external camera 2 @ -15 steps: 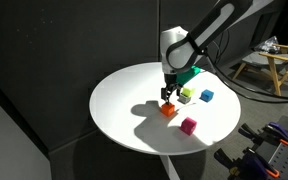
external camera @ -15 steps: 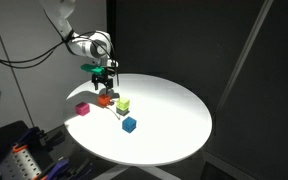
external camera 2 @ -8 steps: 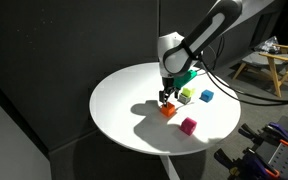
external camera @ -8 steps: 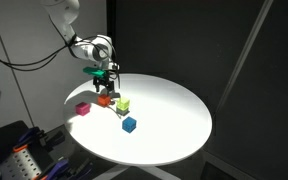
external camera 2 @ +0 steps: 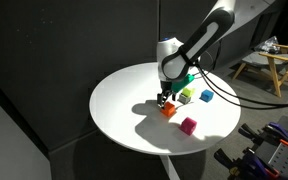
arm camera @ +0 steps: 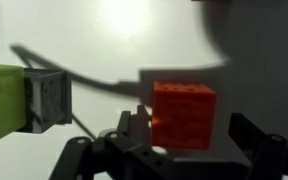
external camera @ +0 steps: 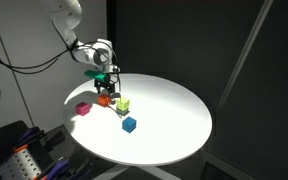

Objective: Put the orange block on the yellow block

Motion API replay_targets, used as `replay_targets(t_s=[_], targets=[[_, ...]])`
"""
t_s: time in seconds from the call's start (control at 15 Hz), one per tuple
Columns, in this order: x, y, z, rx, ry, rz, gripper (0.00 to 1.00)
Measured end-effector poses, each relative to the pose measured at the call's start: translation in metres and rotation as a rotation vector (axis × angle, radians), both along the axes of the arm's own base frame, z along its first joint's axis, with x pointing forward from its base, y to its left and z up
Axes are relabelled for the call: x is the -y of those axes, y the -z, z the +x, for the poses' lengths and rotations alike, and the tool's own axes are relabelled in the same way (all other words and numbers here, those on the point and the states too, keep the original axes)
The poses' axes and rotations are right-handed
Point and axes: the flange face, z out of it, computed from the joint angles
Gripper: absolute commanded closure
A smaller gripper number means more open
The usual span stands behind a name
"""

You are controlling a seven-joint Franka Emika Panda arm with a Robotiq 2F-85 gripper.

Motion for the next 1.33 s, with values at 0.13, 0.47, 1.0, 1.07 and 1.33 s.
replay_targets(t_s=[0.13, 0.47, 1.0, 1.07, 1.33], targets=[[0.0, 0.003, 0.001, 0.008, -0.001, 0.001, 0.0], [0.001, 0.011, 0.001, 0.012, 0.0, 0.001, 0.0], [0.005, 0.023, -0.002, -0.006, 0.003, -0.006, 0.51], [0.005, 0.023, -0.002, -0.007, 0.003, -0.006, 0.59], [0.003, 0.022, -0.002, -0.008, 0.001, -0.007, 0.73]])
